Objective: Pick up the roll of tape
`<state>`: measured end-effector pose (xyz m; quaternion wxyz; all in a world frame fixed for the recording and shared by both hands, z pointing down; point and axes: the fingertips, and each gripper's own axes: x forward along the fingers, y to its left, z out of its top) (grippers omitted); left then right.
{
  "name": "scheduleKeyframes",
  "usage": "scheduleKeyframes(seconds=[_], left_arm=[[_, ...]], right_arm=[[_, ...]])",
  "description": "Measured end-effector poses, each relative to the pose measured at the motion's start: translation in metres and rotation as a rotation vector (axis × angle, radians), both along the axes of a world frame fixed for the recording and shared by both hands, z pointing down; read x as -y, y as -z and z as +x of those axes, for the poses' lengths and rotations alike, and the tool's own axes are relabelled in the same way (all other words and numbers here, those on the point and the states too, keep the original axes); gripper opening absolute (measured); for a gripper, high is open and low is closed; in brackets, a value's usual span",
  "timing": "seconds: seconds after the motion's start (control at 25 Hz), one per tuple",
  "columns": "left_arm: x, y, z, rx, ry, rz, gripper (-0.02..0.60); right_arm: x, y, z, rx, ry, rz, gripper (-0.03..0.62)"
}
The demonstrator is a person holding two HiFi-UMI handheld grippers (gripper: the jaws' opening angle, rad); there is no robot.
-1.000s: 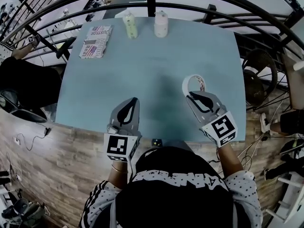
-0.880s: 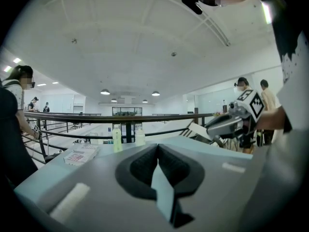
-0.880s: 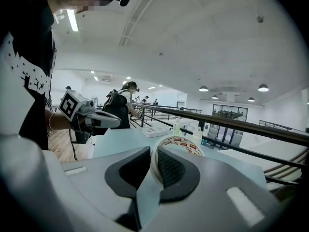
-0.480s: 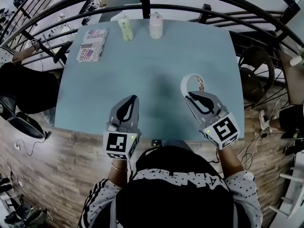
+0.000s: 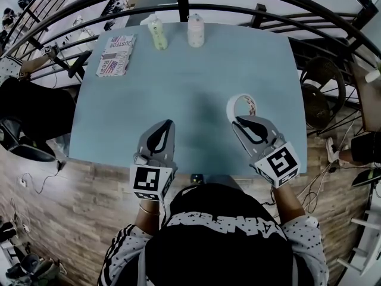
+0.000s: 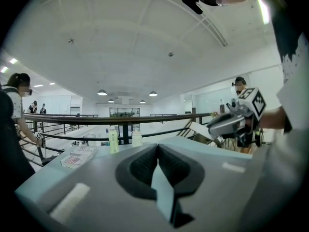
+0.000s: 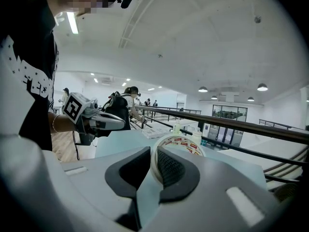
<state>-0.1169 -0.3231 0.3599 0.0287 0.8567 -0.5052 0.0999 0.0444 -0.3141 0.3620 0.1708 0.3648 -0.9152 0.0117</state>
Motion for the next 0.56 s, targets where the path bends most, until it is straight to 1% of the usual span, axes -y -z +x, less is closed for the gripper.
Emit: scheduleKeyframes(seconds=[0.56], left_arm=[[-0.0043,0.0018,0.0098,0.01,-0.009,-0.001,0.0]], right_arm=[[-0.0073,0.0,0.009,0.015,-0.001,-0.011,0.052]])
